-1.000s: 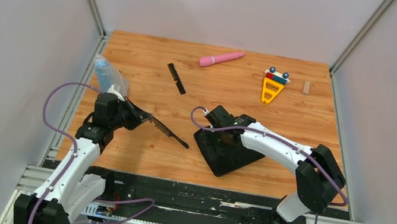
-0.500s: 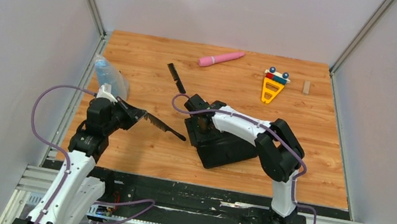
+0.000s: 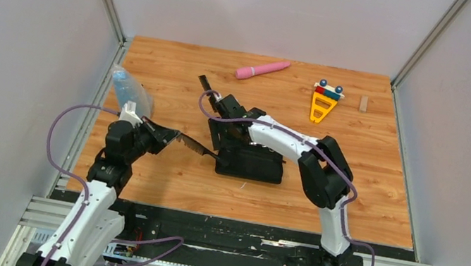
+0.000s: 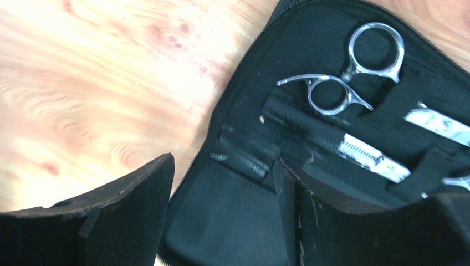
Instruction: Sort the hair-cutting tools
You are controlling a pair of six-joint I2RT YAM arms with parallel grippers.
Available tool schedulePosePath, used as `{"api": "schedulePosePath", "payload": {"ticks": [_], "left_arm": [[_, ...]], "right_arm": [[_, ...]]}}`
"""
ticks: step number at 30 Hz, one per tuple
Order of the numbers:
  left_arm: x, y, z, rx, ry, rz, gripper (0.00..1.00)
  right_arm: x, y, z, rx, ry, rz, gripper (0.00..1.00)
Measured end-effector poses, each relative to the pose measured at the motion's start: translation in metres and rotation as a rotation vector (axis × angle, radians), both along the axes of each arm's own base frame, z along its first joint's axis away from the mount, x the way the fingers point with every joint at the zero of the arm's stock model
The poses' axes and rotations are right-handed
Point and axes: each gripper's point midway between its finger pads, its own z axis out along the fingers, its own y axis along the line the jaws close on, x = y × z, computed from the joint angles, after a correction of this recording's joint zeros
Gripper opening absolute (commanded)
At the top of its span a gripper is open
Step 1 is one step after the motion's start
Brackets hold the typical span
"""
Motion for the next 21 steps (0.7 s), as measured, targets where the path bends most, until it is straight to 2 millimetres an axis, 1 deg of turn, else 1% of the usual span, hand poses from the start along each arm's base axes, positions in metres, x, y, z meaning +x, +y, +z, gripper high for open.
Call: {"api": "schedulePosePath", "payload": {"ticks": [1,3,6,8,9,10,11,12,13,15,16,18,21], "left_arm": [[0.002,-0.002,0.004,-0.013,-0.019,-0.004,0.0],[0.007,-0.004,0.011,-0.03,-0.049,-0.01,0.0],[0.014,-0.008,0.021,-0.043,-0.092,-0.019,0.0],[0.018,-0.012,0.023,-0.048,-0.106,-0.025,0.0],[0.021,-0.015,0.023,-0.05,-0.109,-0.03,0.0],[0.024,-0.018,0.022,-0.05,-0.111,-0.037,0.0],[0.026,-0.022,0.02,-0.05,-0.111,-0.044,0.0],[0.029,-0.027,0.017,-0.049,-0.106,-0.052,0.0],[0.032,-0.031,0.015,-0.047,-0.104,-0.06,0.0],[0.036,-0.041,0.01,-0.045,-0.099,-0.076,0.0],[0.038,-0.046,0.007,-0.043,-0.098,-0.085,0.0],[0.042,-0.054,0.001,-0.039,-0.093,-0.098,0.0],[0.047,-0.063,-0.009,-0.031,-0.083,-0.111,0.0]], "right_arm": [[-0.001,0.0,0.006,0.014,-0.007,0.003,0.71],[-0.004,-0.003,0.03,0.052,-0.038,0.005,0.72],[-0.006,-0.017,0.079,0.126,-0.122,-0.014,0.71],[-0.006,-0.035,0.112,0.188,-0.186,-0.049,0.69],[-0.003,-0.048,0.124,0.211,-0.213,-0.079,0.68],[0.001,-0.064,0.132,0.224,-0.232,-0.117,0.67],[0.006,-0.081,0.134,0.23,-0.244,-0.161,0.64],[0.008,-0.094,0.132,0.227,-0.247,-0.19,0.62],[0.011,-0.112,0.125,0.22,-0.243,-0.235,0.58],[0.01,-0.141,0.101,0.187,-0.203,-0.304,0.52],[0.005,-0.155,0.085,0.163,-0.168,-0.335,0.5],[-0.007,-0.17,0.06,0.134,-0.107,-0.362,0.49],[-0.029,-0.181,0.037,0.111,-0.039,-0.371,0.46]]}}
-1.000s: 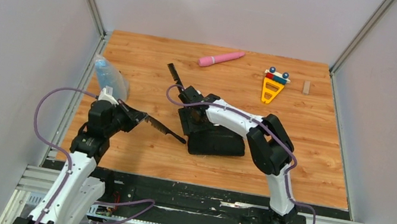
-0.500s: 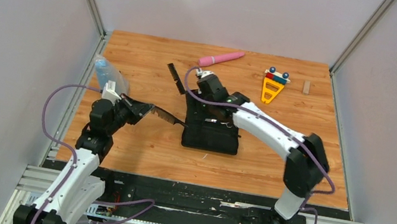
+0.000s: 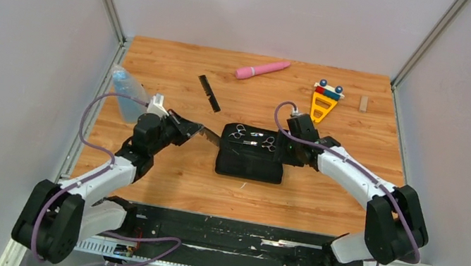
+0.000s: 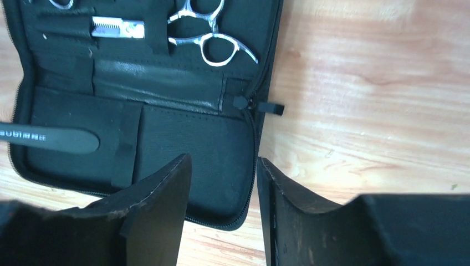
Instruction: Sort the hair-cutting tools
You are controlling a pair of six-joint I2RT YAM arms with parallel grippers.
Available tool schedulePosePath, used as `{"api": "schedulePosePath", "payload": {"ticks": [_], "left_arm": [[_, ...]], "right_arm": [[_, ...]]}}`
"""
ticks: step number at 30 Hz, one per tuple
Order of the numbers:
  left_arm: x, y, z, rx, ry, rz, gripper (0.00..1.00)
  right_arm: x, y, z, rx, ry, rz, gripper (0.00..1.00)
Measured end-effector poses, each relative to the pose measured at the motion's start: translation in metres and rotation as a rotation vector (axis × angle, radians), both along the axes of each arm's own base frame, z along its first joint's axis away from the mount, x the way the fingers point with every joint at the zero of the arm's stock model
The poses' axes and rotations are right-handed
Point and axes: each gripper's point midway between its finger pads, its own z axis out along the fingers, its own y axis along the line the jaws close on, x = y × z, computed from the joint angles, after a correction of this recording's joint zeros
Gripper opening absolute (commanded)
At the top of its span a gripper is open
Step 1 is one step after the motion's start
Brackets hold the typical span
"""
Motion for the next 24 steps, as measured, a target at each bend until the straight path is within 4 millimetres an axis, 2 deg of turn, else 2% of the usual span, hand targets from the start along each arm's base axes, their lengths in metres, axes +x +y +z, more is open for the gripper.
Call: {"api": "schedulePosePath", "payload": {"ticks": [4,8,12,15,24], "left_arm": [[0.003,-0.008,-0.006,0.013,-0.001,-0.005,0.0],[0.005,-0.014,-0.01,0.025,-0.005,-0.005,0.0],[0.008,-0.014,-0.007,0.026,-0.029,0.008,0.0],[0.01,-0.012,-0.009,0.029,-0.04,0.024,0.0],[0.003,-0.005,-0.034,0.059,-0.003,0.056,0.0]], "right_arm": [[-0.017,-0.004,-0.015,0.014,0.047,0.005,0.37],[-0.036,-0.009,-0.037,0.015,0.105,0.003,0.2],[-0.049,-0.012,-0.051,0.03,0.149,-0.007,0.09],[-0.051,-0.012,-0.056,0.046,0.162,-0.017,0.06],[-0.051,-0.012,-0.057,0.06,0.176,-0.026,0.04]]}}
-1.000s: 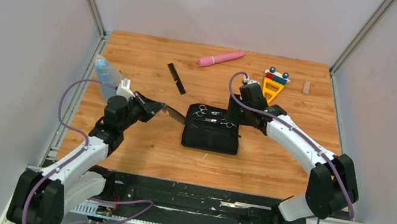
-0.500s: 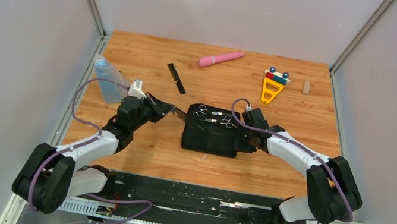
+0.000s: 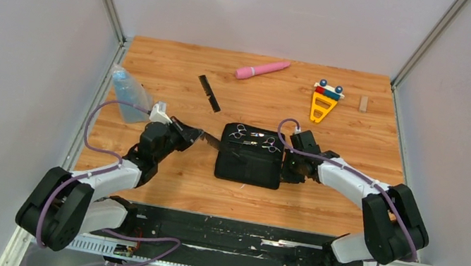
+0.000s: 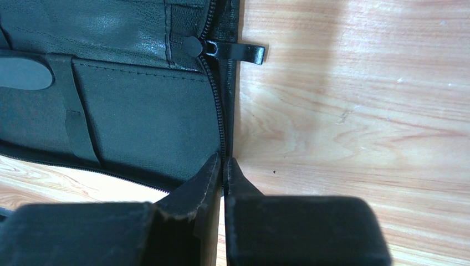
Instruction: Sort the hair-cutting tools
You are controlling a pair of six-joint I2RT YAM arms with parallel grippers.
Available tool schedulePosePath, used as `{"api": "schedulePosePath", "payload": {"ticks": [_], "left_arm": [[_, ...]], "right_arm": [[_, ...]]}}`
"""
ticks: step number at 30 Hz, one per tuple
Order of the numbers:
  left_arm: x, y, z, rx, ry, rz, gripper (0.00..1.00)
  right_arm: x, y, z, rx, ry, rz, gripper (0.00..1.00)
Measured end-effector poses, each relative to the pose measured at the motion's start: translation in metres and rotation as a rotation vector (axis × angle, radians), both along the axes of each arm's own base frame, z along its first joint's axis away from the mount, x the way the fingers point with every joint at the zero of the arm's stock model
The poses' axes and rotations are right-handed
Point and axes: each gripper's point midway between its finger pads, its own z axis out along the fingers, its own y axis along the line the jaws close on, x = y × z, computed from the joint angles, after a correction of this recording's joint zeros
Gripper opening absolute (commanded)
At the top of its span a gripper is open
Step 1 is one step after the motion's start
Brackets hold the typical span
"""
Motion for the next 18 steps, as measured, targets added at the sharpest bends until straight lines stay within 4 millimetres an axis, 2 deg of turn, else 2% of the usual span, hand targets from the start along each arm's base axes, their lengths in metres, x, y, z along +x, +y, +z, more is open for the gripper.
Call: {"api": "schedulePosePath", "payload": {"ticks": [13,18], "left_arm": [[-0.006,0.002,-0.001,0.055,-0.022,0.015,0.0],[-0.012,0.008,0.011,0.085,-0.063,0.015,0.0]], "right_arm": [[0.0,0.0,0.0,0.004,0.002,0.0,0.03],[0.0,0.0,0.0,0.007,0.004,-0.001,0.03]]}}
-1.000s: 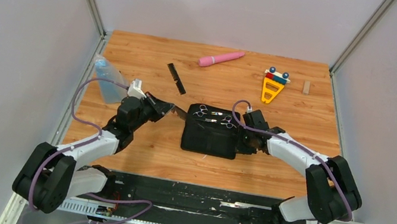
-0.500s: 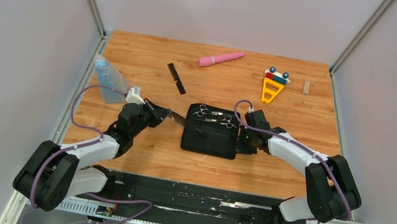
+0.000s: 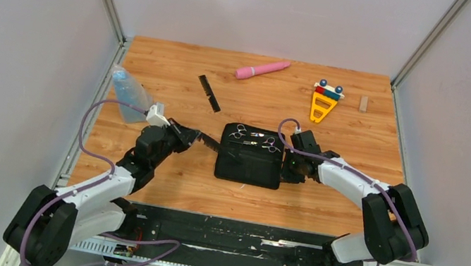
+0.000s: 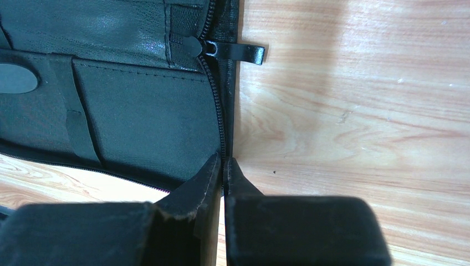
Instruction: Sort the hair-cutting tools
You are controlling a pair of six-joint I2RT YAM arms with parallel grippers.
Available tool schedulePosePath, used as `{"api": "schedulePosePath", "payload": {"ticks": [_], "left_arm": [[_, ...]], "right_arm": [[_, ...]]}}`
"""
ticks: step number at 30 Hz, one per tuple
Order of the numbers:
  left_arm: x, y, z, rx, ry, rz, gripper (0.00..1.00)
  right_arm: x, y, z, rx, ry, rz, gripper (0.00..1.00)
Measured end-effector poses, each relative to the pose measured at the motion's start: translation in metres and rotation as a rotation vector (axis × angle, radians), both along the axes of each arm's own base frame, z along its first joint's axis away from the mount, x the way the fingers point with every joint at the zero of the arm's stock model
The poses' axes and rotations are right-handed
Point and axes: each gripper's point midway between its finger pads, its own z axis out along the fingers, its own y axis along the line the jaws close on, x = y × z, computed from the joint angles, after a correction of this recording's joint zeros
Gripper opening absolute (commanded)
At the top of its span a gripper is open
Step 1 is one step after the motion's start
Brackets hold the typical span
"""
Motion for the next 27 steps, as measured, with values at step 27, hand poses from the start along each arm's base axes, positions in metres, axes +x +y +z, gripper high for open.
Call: {"api": "schedulePosePath", "payload": {"ticks": [27], "left_arm": [[-0.014,-0.026,-0.035,0.107,0.041,0.089,0.0]], "right_arm": [[0.0,0.0,0.0,0.004,0.0,0.001,0.01]]}}
